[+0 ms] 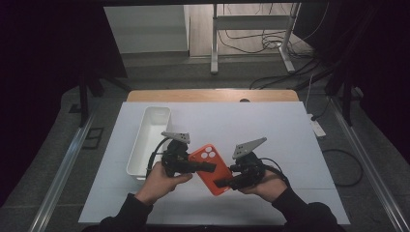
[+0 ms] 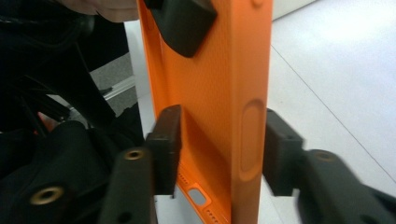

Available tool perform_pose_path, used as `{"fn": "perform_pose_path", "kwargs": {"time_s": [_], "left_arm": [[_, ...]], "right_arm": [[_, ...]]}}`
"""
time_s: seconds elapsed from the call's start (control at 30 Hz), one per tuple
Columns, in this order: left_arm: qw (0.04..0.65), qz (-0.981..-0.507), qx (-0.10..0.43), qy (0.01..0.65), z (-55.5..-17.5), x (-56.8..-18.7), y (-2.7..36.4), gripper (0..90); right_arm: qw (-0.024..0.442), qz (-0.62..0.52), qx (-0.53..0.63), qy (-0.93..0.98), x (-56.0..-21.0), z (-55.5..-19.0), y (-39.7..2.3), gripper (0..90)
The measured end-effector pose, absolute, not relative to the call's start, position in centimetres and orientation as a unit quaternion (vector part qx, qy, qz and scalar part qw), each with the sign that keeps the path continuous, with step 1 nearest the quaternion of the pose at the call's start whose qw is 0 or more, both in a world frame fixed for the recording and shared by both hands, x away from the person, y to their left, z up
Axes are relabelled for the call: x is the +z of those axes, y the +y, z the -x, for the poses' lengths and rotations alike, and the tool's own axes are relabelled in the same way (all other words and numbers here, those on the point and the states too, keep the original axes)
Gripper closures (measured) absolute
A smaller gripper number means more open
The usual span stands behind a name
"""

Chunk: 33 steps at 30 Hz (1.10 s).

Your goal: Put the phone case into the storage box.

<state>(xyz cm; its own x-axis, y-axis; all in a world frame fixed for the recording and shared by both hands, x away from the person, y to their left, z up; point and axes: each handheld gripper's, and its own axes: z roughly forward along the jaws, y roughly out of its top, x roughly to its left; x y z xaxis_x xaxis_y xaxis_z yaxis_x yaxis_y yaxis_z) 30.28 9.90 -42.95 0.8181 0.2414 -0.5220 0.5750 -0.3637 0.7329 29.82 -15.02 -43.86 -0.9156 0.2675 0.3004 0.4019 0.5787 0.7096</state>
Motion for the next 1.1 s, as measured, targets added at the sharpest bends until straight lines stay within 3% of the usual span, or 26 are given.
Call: {"fn": "perform_pose_path", "kwargs": {"time_s": [0.1,0.17,0.23,0.6,1.1], "left_arm": [[0.507,-0.808,-0.170,0.246,-30.2,-42.9,9.8,81.8],[0.512,-0.806,-0.175,0.242,-30.2,-42.9,9.8,76.6],[0.512,-0.807,-0.165,0.242,-30.1,-42.7,9.7,73.6],[0.508,-0.811,-0.125,0.263,-30.0,-42.1,9.9,59.7],[0.488,-0.811,-0.055,0.317,-30.1,-41.5,10.8,28.2]], "right_arm": [[0.099,0.182,-0.422,-0.883,-43.8,-30.0,-15.2,70.3],[0.107,0.177,-0.420,-0.883,-43.7,-30.1,-15.4,79.8],[0.116,0.170,-0.422,-0.883,-43.6,-30.3,-15.6,82.5],[0.091,0.174,-0.424,-0.884,-43.0,-29.9,-15.6,83.8],[0.034,0.206,-0.430,-0.878,-42.8,-30.4,-16.8,83.8]]}}
